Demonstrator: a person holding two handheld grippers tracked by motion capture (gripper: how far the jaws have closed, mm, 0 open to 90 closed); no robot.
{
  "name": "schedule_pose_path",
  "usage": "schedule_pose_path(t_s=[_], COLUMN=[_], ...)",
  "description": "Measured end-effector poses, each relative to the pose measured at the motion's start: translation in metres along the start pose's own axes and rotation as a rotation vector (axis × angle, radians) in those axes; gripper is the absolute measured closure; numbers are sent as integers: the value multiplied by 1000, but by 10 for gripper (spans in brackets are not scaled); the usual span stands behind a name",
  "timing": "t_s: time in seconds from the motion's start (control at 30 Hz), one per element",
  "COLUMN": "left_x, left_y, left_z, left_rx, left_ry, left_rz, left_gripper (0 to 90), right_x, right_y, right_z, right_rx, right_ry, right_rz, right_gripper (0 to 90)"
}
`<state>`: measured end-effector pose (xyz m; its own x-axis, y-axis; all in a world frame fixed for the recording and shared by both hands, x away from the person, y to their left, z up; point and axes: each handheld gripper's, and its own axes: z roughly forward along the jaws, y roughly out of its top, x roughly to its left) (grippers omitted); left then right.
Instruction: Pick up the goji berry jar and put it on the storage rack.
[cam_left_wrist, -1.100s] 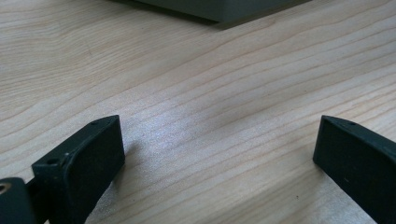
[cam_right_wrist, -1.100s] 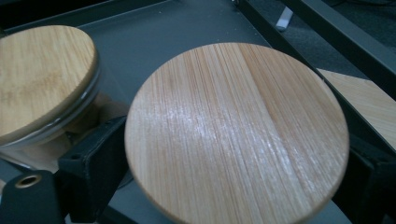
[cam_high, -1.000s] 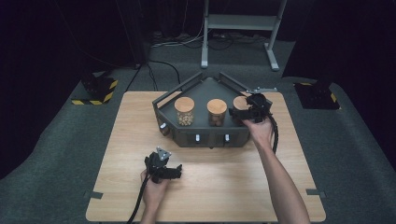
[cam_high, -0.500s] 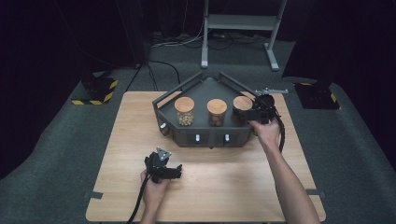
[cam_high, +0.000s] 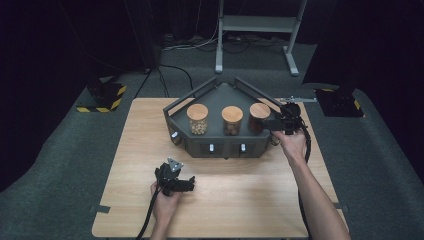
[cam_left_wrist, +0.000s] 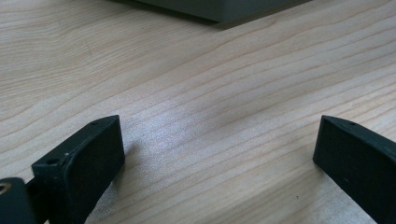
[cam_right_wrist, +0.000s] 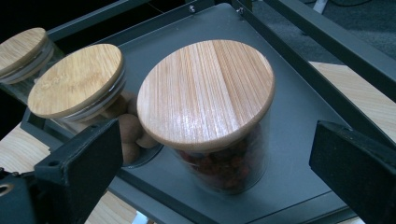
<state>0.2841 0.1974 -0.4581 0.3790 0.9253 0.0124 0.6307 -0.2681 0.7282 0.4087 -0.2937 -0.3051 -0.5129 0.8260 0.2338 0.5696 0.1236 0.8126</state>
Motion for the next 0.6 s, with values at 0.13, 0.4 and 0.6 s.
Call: schedule_pose_path(t_s=[0.13, 0.4, 0.6], left_x=[0, 0, 0], left_y=[0, 0, 0], left_z=[0, 0, 0], left_rx=[0, 0, 0], left_ry=[0, 0, 0], left_rz=[0, 0, 0], left_gripper=[20, 20, 20], right_x=[1, 2, 2], right_y=[-1, -2, -4], right_z=[-4, -12, -17], right_rx=[-10, -19, -23], right_ry=[1, 6, 9], right_rz=[-4, -14, -25], right_gripper=[23, 24, 24])
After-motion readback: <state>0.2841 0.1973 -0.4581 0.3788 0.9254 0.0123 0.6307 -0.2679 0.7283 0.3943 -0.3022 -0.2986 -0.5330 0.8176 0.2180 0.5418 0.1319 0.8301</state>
